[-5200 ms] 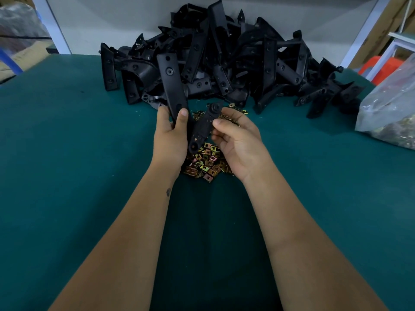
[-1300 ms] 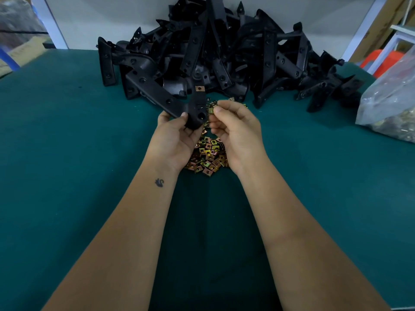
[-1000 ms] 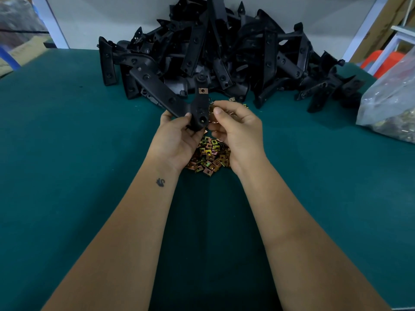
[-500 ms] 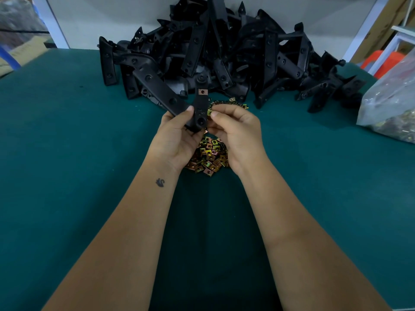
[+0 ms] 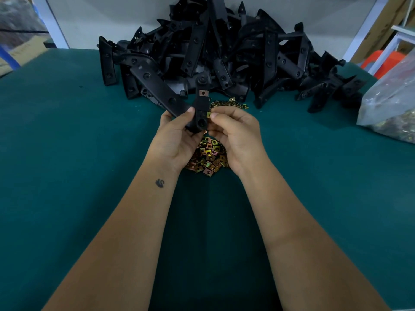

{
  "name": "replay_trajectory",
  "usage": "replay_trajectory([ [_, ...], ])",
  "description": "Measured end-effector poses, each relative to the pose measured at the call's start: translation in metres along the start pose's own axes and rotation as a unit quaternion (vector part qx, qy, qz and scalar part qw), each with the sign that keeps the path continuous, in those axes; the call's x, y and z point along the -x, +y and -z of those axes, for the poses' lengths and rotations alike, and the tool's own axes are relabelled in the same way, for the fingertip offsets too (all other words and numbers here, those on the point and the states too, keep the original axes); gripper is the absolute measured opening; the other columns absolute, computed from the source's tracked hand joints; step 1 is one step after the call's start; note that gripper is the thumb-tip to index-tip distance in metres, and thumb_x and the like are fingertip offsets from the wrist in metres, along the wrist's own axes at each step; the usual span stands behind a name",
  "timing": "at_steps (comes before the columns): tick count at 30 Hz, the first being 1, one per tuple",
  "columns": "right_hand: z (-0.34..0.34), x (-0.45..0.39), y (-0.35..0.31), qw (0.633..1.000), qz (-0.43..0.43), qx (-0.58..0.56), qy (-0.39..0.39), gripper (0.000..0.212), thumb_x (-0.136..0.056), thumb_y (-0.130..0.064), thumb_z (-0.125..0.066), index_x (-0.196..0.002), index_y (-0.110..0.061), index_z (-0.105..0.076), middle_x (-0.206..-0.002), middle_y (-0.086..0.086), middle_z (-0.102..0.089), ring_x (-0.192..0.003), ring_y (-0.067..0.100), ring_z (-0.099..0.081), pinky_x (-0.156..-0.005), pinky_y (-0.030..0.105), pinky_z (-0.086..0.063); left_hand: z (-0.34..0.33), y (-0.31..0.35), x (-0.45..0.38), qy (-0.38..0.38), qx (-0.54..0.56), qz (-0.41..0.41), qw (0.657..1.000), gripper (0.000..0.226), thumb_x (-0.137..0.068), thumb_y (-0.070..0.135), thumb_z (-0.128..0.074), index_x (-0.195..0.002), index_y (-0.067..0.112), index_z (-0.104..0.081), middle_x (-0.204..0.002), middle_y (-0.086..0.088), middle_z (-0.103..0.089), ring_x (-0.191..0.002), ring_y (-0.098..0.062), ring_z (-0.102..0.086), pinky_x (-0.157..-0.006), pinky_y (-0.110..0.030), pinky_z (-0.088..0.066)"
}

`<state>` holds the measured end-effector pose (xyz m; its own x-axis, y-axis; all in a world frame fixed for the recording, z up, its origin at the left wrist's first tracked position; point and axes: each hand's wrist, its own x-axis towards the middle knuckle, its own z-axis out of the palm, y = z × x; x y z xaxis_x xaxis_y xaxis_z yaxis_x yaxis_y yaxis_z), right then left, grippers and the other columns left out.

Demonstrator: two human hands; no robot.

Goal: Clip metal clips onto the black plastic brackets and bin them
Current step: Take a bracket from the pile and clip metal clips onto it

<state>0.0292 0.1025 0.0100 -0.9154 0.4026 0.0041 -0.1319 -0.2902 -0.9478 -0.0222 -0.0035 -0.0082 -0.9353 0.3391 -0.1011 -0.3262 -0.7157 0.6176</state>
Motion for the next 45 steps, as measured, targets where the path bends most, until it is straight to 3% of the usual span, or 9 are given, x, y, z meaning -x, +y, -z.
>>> replay_trajectory([
  [9, 0.000, -0.001, 0.002, 1.000, 0.000, -0.010, 0.006, 0.015, -0.087, 0.003, -0.066, -0.093, -0.011, -0.067, -0.090, 0.009, -0.066, -0.078, 0.016, -0.061, -0.075, 0.029, -0.052, -0.003, 0.000, 0.002, -0.007, -0.015, 0.000, 1.000, 0.018, -0.096, 0.000, -0.055, -0.102, 0.015, -0.048, -0.090, -0.006, -0.075, -0.081, -0.016, -0.073, -0.069, -0.029, -0.058],
  [18, 0.005, -0.003, 0.003, 1.000, 0.010, 0.008, 0.003, 0.022, -0.084, 0.007, -0.067, -0.099, -0.009, -0.065, -0.073, 0.001, -0.062, -0.068, 0.010, -0.060, -0.069, 0.024, -0.051, -0.004, 0.002, 0.005, 0.000, -0.060, -0.015, 0.998, 0.024, -0.095, -0.003, -0.056, -0.107, 0.015, -0.047, -0.091, -0.005, -0.071, -0.075, -0.014, -0.072, -0.065, -0.028, -0.058],
  [38, 0.012, -0.003, -0.001, 0.997, -0.017, -0.011, -0.073, 0.022, -0.087, 0.010, -0.062, -0.094, -0.010, -0.058, -0.062, -0.004, -0.059, -0.060, 0.008, -0.056, -0.059, 0.020, -0.050, -0.003, 0.006, 0.007, 0.004, -0.076, 0.012, 0.997, 0.021, -0.094, 0.001, -0.059, -0.105, 0.016, -0.049, -0.080, 0.000, -0.073, -0.067, -0.011, -0.070, -0.055, -0.023, -0.054],
  [45, 0.018, -0.004, -0.004, 0.995, -0.025, 0.046, -0.090, 0.025, -0.086, 0.011, -0.063, -0.087, -0.011, -0.051, -0.061, 0.000, -0.054, -0.056, 0.009, -0.053, -0.056, 0.020, -0.048, 0.000, 0.006, 0.007, 0.002, -0.110, 0.012, 0.994, 0.025, -0.092, -0.001, -0.060, -0.107, 0.016, -0.049, -0.097, -0.007, -0.067, -0.068, -0.011, -0.070, -0.055, -0.022, -0.053],
])
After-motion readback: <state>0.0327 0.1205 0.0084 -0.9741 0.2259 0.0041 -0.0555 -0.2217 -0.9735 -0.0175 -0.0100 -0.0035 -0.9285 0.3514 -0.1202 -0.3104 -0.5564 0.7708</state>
